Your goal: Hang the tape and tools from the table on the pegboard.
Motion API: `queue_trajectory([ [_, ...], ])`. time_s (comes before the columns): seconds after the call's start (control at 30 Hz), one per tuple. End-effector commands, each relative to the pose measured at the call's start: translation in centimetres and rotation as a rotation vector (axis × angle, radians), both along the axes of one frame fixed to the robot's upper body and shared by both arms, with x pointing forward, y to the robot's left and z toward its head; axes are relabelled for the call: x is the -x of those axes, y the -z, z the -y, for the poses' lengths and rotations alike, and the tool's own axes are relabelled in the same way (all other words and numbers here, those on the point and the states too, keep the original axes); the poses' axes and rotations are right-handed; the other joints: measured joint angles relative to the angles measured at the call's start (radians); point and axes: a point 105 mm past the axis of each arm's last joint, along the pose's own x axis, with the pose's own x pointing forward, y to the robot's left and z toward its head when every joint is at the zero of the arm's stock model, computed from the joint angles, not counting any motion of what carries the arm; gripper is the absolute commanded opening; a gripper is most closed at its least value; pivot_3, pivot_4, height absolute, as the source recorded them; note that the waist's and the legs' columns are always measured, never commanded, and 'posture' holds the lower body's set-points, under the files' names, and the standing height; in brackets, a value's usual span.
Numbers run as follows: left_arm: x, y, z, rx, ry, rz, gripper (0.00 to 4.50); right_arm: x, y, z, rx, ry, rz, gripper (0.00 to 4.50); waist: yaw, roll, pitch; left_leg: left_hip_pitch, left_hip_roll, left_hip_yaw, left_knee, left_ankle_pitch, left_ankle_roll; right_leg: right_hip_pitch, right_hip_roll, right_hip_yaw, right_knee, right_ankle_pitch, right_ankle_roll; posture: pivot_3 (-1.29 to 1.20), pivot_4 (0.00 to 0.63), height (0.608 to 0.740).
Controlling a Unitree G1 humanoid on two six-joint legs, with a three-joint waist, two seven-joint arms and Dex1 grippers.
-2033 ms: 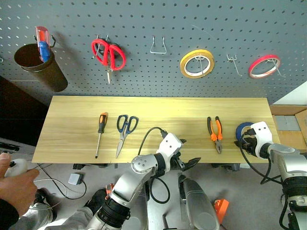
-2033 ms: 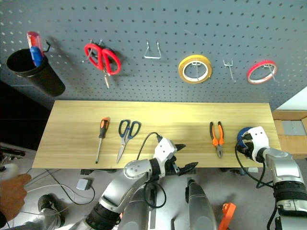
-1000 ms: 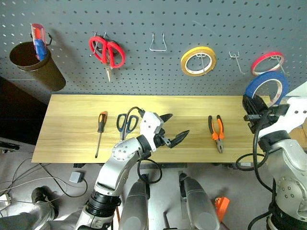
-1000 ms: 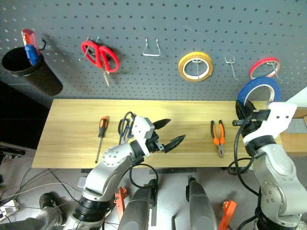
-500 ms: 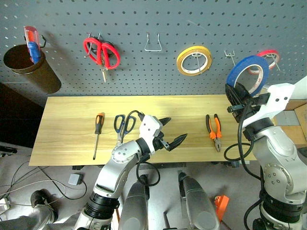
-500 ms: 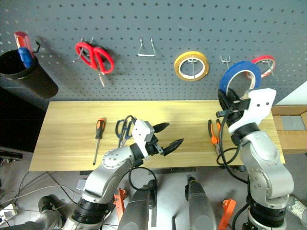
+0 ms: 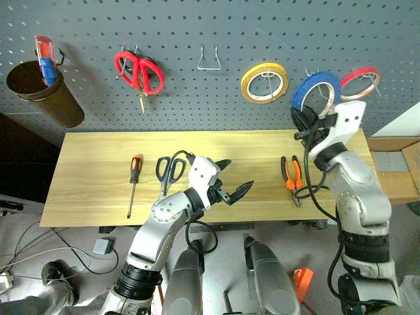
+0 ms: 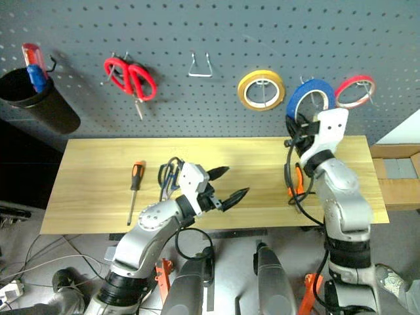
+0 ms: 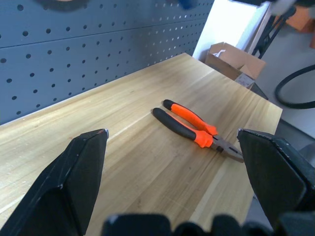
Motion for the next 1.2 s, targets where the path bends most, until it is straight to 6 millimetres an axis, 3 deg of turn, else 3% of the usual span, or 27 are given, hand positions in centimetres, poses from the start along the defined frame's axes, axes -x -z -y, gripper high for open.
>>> queue_trajectory([
  [0.03, 0.3, -1.0, 0.3, 0.013, 0.014, 0.041, 4.50, -0.9, -1.5, 0.7, 0.013, 0.041, 0.057, 0.71, 0.001, 0.000, 0.000, 0.000, 0.000, 0.000, 0.001, 0.000, 0.000, 0.000, 0.000, 0.000, 0.000, 0.000, 0.000, -0.05, 0.386, 0.740],
  [0.23, 0.2, -1.1, 0.3, 0.013, 0.008, 0.043, 4.50, -0.2, -1.3, 1.2, 0.011, 0.058, 0.050, 2.65, 0.002, 0.000, 0.000, 0.000, 0.000, -0.001, 0.001, 0.000, 0.000, 0.000, 0.000, 0.000, 0.002, 0.000, 0.000, -0.05, 0.398, 0.740],
  [0.43, 0.2, -0.7, 0.1, -0.004, 0.011, 0.036, 4.50, 3.5, -1.4, 1.0, 0.023, 0.026, 0.018, 4.47, 0.003, 0.000, 0.000, -0.001, 0.001, -0.001, 0.001, 0.000, 0.000, 0.000, -0.002, 0.000, 0.002, 0.000, 0.000, -0.06, 0.408, 0.740],
  [0.53, 0.5, 0.5, -0.3, -0.069, 0.032, 0.014, 4.50, 6.6, 1.0, 0.5, 0.073, -0.039, -0.142, 4.47, 0.005, 0.000, 0.000, -0.001, 0.001, -0.002, 0.001, 0.000, 0.000, 0.000, -0.001, 0.000, 0.002, 0.000, 0.000, -0.07, 0.413, 0.740],
  [0.6, 1.2, 2.4, -0.6, -0.172, 0.088, -0.031, 4.50, 8.0, 3.5, 0.6, 0.104, -0.053, -0.285, 4.47, 0.003, 0.000, 0.000, -0.001, 0.001, -0.003, 0.001, 0.000, 0.000, 0.000, -0.001, -0.001, 0.002, 0.000, 0.000, -0.09, 0.418, 0.740],
  [0.7, 1.6, 3.6, -1.2, -0.207, 0.115, -0.081, 4.50, 8.6, 7.3, 1.7, 0.177, 0.015, -0.466, 4.47, -0.002, 0.000, 0.000, 0.000, 0.001, -0.002, 0.001, 0.000, 0.000, 0.000, 0.000, 0.000, 0.002, 0.000, 0.000, -0.09, 0.422, 0.740],
  [0.87, 2.7, 4.2, -1.4, -0.240, 0.179, -0.114, 4.50, 6.7, 10.7, 2.4, 0.238, 0.098, -0.640, 4.47, -0.018, 0.000, 0.000, 0.001, 0.001, 0.001, 0.002, 0.002, 0.000, 0.000, 0.000, 0.002, 0.001, -0.002, 0.005, -0.07, 0.425, 0.740],
  [1.03, 3.9, 4.3, -1.4, -0.214, 0.189, -0.156, 4.50, 3.2, 11.9, 3.0, 0.243, 0.182, -0.705, 4.47, -0.024, 0.000, 0.000, 0.000, 0.001, 0.001, 0.000, 0.002, 0.000, -0.001, 0.002, 0.003, 0.000, -0.002, 0.005, -0.05, 0.433, 0.740],
  [1.2, 4.4, 4.0, -1.3, -0.195, 0.179, -0.174, 4.50, 1.7, 13.0, 3.5, 0.258, 0.245, -0.757, 4.47, -0.019, 0.000, 0.000, -0.001, 0.001, 0.000, -0.001, 0.002, 0.000, -0.002, 0.002, 0.001, 0.000, -0.002, 0.004, -0.04, 0.429, 0.740],
])
